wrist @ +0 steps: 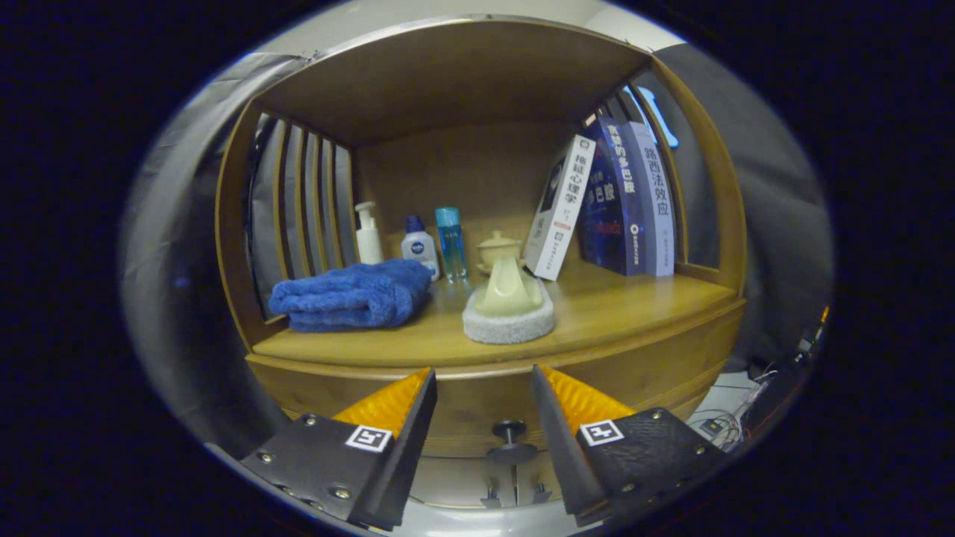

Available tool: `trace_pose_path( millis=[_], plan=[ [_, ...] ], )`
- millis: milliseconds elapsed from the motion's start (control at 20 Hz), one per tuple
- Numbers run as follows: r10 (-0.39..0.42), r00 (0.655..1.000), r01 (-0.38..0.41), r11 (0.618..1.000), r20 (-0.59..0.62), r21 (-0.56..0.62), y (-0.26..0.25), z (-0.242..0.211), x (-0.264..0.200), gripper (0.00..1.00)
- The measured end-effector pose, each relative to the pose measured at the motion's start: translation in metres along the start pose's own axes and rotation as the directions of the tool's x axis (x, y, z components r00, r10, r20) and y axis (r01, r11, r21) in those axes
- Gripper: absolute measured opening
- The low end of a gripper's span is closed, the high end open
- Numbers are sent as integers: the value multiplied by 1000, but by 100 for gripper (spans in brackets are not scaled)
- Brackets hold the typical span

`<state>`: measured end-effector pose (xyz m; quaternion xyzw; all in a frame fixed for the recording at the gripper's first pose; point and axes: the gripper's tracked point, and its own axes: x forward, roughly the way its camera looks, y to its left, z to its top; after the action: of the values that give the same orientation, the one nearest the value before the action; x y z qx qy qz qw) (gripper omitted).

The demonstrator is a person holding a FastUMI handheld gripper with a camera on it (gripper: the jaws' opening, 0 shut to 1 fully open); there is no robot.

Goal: Pull open the drawer, take out the items inside it, and place them on the countertop above the cabinet.

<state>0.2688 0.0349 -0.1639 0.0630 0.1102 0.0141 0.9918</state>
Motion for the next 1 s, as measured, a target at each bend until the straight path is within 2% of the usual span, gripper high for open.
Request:
trace_pose_path(
  millis=[150,500,700,850,1000],
  plan=[
    [-4,999,4,1000,45,2,-2,29,-25,75],
    [-69,983,70,998,168,2,-27,108,-100,72],
    [-24,970,31,999,242,-22,-18,147,-145,72],
    [-26,966,46,996,257,-72,-14,163,-175,72],
    [5,967,23,994,253,-105,-1,170,-199,72]
  ],
)
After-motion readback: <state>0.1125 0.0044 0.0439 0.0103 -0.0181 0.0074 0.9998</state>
